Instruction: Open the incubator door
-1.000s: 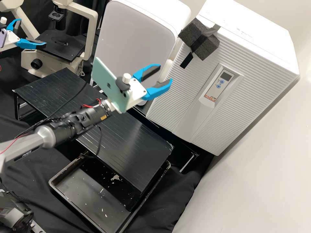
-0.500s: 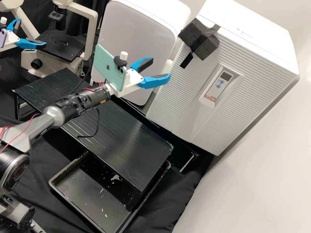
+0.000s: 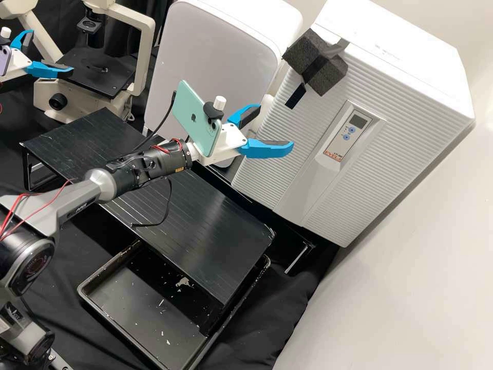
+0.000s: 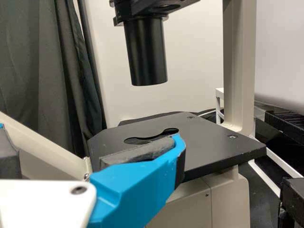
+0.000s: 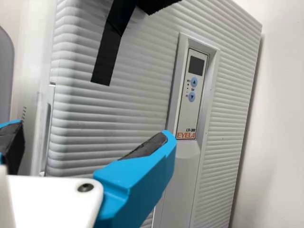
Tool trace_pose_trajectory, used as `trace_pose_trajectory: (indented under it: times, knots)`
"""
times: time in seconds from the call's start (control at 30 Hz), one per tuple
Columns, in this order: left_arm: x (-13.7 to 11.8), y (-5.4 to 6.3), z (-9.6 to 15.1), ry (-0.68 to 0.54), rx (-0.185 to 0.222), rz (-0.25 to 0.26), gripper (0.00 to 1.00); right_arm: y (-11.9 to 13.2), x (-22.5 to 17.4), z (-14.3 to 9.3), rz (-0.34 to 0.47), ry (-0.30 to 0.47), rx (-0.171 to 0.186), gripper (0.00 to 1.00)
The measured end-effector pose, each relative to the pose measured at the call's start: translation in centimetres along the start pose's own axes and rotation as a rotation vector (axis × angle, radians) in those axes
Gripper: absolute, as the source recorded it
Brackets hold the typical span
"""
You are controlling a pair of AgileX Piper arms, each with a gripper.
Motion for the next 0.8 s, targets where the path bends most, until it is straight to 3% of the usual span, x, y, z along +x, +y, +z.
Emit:
trace_pose_trajectory:
  times: [0.23,0.53,0.8]
  knots:
    - [0.0,0.0,0.0,0.000,0.000,0.000,1.00,0.0,0.0,0.0,-0.002,-0.019,0.018,1.00]
    - [0.0,0.0,0.0,0.000,0.000,0.000,1.00,-0.6,-0.6,-1.1,-0.033,-0.027,-0.025,1.00]
    - [0.0,0.0,0.0,0.000,0.000,0.000,1.00,-0.7,-0.7,-1.2,-0.036,-0.036,-0.021,1.00]
